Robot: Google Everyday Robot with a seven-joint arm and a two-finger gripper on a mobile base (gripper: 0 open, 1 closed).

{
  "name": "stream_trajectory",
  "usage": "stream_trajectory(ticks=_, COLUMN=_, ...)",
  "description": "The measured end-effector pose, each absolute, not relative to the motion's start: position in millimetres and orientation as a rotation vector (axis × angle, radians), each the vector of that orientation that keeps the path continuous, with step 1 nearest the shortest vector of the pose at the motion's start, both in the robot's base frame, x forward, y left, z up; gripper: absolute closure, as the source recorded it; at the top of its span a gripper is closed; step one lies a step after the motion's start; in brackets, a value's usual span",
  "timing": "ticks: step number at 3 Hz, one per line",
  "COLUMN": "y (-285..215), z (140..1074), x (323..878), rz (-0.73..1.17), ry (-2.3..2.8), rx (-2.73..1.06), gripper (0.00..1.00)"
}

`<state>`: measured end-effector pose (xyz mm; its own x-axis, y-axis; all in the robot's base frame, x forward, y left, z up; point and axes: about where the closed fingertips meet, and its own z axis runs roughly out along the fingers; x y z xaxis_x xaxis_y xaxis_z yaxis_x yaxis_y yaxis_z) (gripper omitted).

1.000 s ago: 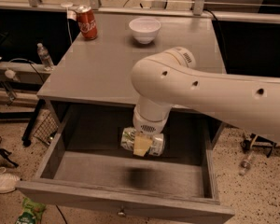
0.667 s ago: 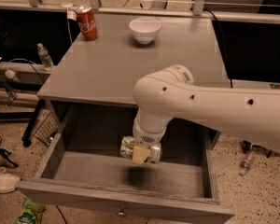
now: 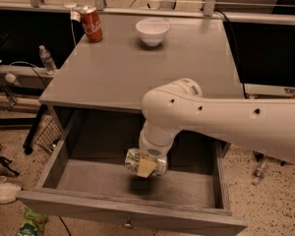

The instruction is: Place 7up can into top drawer

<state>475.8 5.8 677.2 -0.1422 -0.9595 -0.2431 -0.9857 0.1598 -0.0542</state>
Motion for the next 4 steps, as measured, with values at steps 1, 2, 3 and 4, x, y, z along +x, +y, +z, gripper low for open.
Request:
stream_trajectory(ticks=1, y=6.1, z=677.4, x=475.3, rz=0.172, ry=2.212, rx=-1.898, gripper=0.58)
stream_trajectory(ticks=2, y=6.3, z=677.6, x=474.8, rz=0.171, ry=2.211, rx=-1.900, gripper=0.35)
stream_trajectory(ticks=3, y=6.6, z=677.7, x=474.3, rz=0.170, ry=2.210, rx=-1.902, gripper=0.12)
stream_trajectory(ticks=4, y=6.8, z=677.8, x=473.8, rz=0.169, ry=2.208, rx=-1.904, gripper=0.00)
